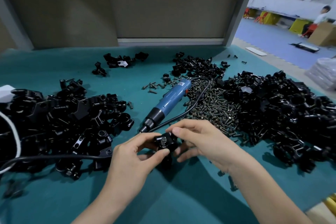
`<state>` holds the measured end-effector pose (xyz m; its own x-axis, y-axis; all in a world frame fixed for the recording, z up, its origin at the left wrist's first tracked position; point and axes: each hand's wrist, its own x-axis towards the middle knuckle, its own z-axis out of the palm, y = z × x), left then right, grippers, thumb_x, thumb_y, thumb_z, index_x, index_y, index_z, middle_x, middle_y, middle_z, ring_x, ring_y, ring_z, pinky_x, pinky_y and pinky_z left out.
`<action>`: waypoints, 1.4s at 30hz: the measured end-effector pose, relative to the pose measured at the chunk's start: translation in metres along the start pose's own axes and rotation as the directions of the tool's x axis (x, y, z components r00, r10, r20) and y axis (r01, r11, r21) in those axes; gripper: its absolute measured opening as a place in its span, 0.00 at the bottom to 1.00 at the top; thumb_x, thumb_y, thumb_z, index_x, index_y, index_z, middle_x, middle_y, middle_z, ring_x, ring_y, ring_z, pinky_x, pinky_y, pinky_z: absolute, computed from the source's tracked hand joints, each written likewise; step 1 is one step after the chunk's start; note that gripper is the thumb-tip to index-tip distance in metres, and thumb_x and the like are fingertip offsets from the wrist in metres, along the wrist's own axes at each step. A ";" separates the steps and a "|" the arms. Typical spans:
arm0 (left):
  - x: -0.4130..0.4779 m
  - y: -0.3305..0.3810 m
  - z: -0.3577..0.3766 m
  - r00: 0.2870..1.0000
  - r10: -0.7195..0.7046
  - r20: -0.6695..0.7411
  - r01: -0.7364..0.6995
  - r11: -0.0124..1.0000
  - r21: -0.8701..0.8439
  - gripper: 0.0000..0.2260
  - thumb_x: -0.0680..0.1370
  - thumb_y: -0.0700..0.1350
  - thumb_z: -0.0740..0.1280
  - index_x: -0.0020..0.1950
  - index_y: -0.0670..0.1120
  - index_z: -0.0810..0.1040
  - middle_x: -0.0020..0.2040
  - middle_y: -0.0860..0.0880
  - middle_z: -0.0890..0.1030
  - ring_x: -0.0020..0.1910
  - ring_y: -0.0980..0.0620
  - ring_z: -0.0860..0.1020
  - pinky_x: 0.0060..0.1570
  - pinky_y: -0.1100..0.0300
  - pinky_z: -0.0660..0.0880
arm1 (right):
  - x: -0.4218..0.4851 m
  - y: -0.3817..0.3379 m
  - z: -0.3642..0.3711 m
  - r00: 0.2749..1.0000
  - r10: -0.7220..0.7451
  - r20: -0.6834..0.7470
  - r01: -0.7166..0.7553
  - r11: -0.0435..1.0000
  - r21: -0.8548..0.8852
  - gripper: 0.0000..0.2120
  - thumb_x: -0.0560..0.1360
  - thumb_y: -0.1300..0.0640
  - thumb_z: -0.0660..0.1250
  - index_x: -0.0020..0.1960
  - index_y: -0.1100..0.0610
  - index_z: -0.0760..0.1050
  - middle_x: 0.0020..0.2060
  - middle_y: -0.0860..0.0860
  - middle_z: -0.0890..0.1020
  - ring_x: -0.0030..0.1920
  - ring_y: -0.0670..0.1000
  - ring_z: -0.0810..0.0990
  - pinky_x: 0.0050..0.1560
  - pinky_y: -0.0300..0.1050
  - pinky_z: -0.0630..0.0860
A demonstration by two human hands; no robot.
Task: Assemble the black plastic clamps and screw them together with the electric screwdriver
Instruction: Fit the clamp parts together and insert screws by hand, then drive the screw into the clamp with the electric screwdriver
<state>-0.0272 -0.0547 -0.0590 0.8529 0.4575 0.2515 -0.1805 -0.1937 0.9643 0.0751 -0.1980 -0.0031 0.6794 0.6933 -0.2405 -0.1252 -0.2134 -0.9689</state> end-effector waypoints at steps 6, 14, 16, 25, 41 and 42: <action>-0.002 0.001 0.001 0.996 0.092 -0.006 -0.091 0.993 0.072 0.16 0.66 0.43 0.79 0.48 0.60 0.83 0.44 0.55 0.84 0.41 0.57 0.83 0.40 0.66 0.79 | 0.001 0.004 0.007 0.995 0.096 0.022 -0.098 0.956 0.275 0.14 0.71 0.57 0.69 0.51 0.66 0.76 0.41 0.60 0.72 0.32 0.50 0.73 0.32 0.38 0.75; -0.006 0.019 -0.001 0.959 0.282 -0.016 -0.279 0.957 0.080 0.18 0.70 0.65 0.68 0.58 0.64 0.75 0.52 0.53 0.78 0.53 0.50 0.78 0.55 0.62 0.72 | -0.010 -0.005 0.026 0.978 0.000 0.210 -0.116 0.832 0.543 0.08 0.66 0.55 0.73 0.43 0.58 0.84 0.37 0.52 0.81 0.32 0.45 0.77 0.34 0.35 0.75; -0.007 0.021 -0.001 0.963 0.270 -0.023 -0.270 0.963 0.011 0.17 0.70 0.67 0.66 0.57 0.66 0.75 0.52 0.51 0.78 0.50 0.51 0.79 0.51 0.64 0.74 | -0.008 -0.004 0.035 0.974 -0.008 0.228 -0.129 0.808 0.575 0.11 0.66 0.55 0.73 0.46 0.59 0.82 0.40 0.54 0.79 0.36 0.47 0.75 0.35 0.36 0.74; 0.000 0.012 -0.001 0.986 0.130 -0.108 -0.141 0.985 -0.101 0.08 0.72 0.60 0.65 0.46 0.58 0.74 0.32 0.58 0.76 0.27 0.61 0.71 0.29 0.64 0.69 | 0.008 -0.017 0.037 0.979 0.094 0.179 -0.152 0.925 0.348 0.21 0.66 0.46 0.71 0.52 0.59 0.74 0.31 0.53 0.73 0.32 0.48 0.72 0.39 0.39 0.77; 0.001 0.014 -0.007 0.991 0.071 -0.118 -0.083 0.992 -0.098 0.08 0.69 0.60 0.66 0.45 0.62 0.71 0.38 0.42 0.78 0.27 0.52 0.67 0.31 0.53 0.68 | 0.147 -0.010 0.027 0.703 -0.010 -0.712 -0.324 0.886 -0.332 0.40 0.65 0.43 0.75 0.67 0.62 0.61 0.56 0.59 0.77 0.53 0.60 0.78 0.45 0.48 0.71; 0.001 0.014 -0.008 0.990 0.073 -0.120 -0.084 0.992 -0.089 0.08 0.69 0.60 0.66 0.45 0.62 0.71 0.38 0.42 0.78 0.26 0.52 0.67 0.31 0.53 0.68 | 0.148 -0.012 0.027 0.703 0.040 -0.710 -0.280 0.934 -0.224 0.35 0.65 0.44 0.74 0.63 0.61 0.65 0.54 0.58 0.78 0.51 0.59 0.79 0.45 0.48 0.73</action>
<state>-0.0329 -0.0503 -0.0449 0.7721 0.5433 0.3296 -0.2947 -0.1535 0.9432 0.1576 -0.0745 -0.0281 0.9859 -0.0101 -0.1669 -0.1451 -0.5475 -0.8241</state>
